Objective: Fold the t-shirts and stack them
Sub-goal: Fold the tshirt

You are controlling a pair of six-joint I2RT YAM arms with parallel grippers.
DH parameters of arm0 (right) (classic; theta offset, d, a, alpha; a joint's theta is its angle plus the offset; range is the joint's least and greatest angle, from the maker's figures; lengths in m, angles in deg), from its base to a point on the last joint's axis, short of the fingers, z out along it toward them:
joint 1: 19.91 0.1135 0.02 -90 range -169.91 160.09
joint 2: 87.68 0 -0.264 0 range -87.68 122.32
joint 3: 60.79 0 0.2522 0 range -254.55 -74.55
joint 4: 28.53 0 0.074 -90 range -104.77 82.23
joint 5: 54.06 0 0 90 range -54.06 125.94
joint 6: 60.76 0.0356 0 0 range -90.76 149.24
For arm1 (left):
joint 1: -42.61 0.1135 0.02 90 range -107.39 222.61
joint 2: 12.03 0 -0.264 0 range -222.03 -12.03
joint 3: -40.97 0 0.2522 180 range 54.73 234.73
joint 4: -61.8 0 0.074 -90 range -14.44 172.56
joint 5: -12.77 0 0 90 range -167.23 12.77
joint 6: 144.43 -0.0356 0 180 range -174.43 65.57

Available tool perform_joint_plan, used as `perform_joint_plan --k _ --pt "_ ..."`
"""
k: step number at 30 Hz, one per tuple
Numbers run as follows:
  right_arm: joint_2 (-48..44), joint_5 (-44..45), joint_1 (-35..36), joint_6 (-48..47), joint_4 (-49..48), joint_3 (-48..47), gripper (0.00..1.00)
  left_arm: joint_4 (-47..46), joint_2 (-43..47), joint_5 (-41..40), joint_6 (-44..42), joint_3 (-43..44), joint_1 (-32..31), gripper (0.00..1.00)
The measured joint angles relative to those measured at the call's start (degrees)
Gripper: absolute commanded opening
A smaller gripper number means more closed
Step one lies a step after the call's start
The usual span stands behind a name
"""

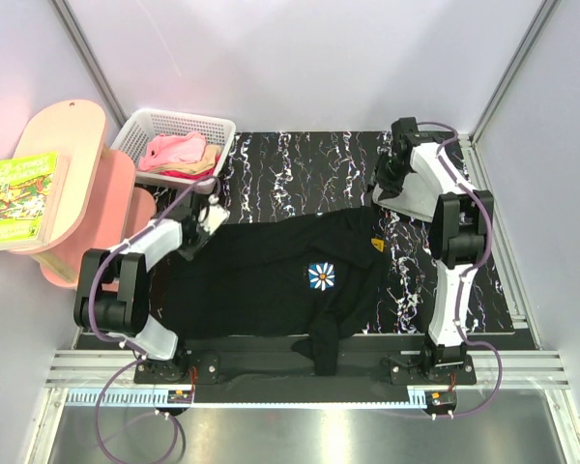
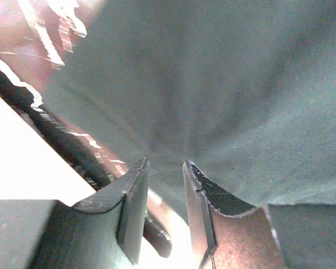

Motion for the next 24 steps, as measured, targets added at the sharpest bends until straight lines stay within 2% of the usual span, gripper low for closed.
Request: perform_joint_plan --k 7,13,17,22,24 --pt "-13.4 0.8 7.0 -0.5 0.3 15.2 0.5 8.5 -0.3 0.0 3.6 17.3 -3.1 0.4" --pt "-16.9 -2.8 10.2 -0.6 -2.9 24.9 0.49 11.0 -2.1 0.5 6.7 28.2 -14.5 0.38" --pt "-16.8 -3.1 9.7 -0.7 -4.0 29.0 0.46 12.0 -12.6 1.4 8.2 35.6 -20.1 0.37" --pt "-15.3 -3.3 9.6 -1.1 -5.9 29.6 0.43 14.1 -25.7 2.7 10.0 42.7 -20.5 0.37" --pt "-14.2 -3.9 9.6 -1.3 -7.0 29.8 0.42 14.7 -28.4 3.0 10.3 43.3 -20.5 0.36"
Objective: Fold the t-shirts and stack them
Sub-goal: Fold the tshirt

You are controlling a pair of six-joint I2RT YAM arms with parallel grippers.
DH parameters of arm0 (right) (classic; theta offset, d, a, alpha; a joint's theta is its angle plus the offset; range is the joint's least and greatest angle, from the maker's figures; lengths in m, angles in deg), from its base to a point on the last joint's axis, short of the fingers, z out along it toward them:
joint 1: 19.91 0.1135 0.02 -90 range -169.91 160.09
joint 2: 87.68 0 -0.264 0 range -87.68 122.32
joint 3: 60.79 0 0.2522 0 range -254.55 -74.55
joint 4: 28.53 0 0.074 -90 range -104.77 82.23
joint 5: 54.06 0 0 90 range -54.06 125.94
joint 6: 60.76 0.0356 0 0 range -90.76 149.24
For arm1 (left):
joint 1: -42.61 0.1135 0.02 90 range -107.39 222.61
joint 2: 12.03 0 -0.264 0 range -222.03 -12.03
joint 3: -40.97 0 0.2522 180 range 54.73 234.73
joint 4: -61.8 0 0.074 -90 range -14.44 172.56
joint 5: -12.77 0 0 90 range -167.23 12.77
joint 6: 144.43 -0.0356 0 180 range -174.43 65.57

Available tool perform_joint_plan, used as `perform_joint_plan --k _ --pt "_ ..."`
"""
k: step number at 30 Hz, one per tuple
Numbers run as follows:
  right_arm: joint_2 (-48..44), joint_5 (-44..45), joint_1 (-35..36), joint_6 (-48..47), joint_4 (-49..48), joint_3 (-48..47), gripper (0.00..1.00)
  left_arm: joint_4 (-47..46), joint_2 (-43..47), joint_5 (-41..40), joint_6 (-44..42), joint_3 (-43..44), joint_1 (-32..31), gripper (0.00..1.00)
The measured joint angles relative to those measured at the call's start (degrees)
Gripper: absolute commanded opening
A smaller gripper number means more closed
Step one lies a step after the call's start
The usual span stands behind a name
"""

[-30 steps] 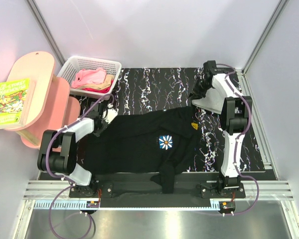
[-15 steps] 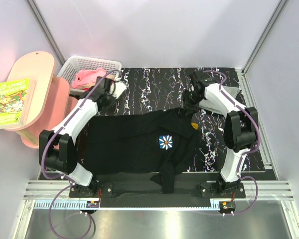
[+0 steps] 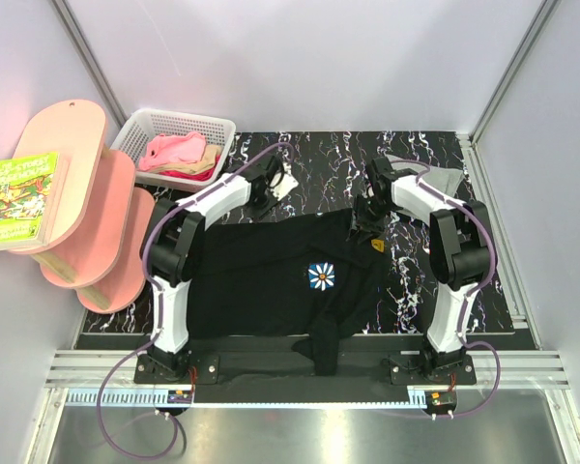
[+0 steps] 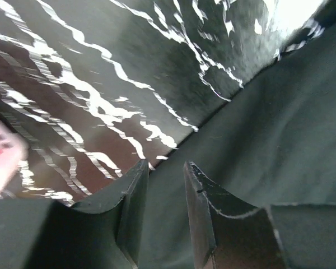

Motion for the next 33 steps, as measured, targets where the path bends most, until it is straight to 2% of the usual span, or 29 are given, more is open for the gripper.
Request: perform_joint_plan --k 6,13,19,22,25,29,33 --pt "1.0 -1.2 0.1 0.0 -2.1 2.2 0.35 1.6 -1.5 1.3 0.2 -2.3 -1.6 0.35" --pt "-0.6 -1.7 2.4 0.3 -3.3 6.3 0.37 0.8 -0.8 1.9 0.7 -6.0 -4.0 0.35" --pt "-8.2 -1.4 11.2 1.9 -2.2 9.7 0.38 0.5 -0.8 1.9 1.0 -6.1 -4.1 0.34" --pt "-13.8 -1.5 15.6 3.2 -1.6 11.6 0.42 0.2 -0.7 1.7 1.0 -6.3 -4.3 0.34" --pt "-18.4 -1.2 17.0 4.0 -0.5 13.4 0.47 -0.6 -0.2 1.3 1.0 -7.1 -4.5 0.34" --pt "-19.7 4.3 15.8 3.5 2.6 11.8 0.48 -1.4 0.2 0.7 0.9 -7.9 -4.7 0.34" --pt "-13.6 8.2 12.9 2.1 4.1 3.2 0.49 -2.3 0.8 0.3 0.8 -8.8 -4.7 0.34"
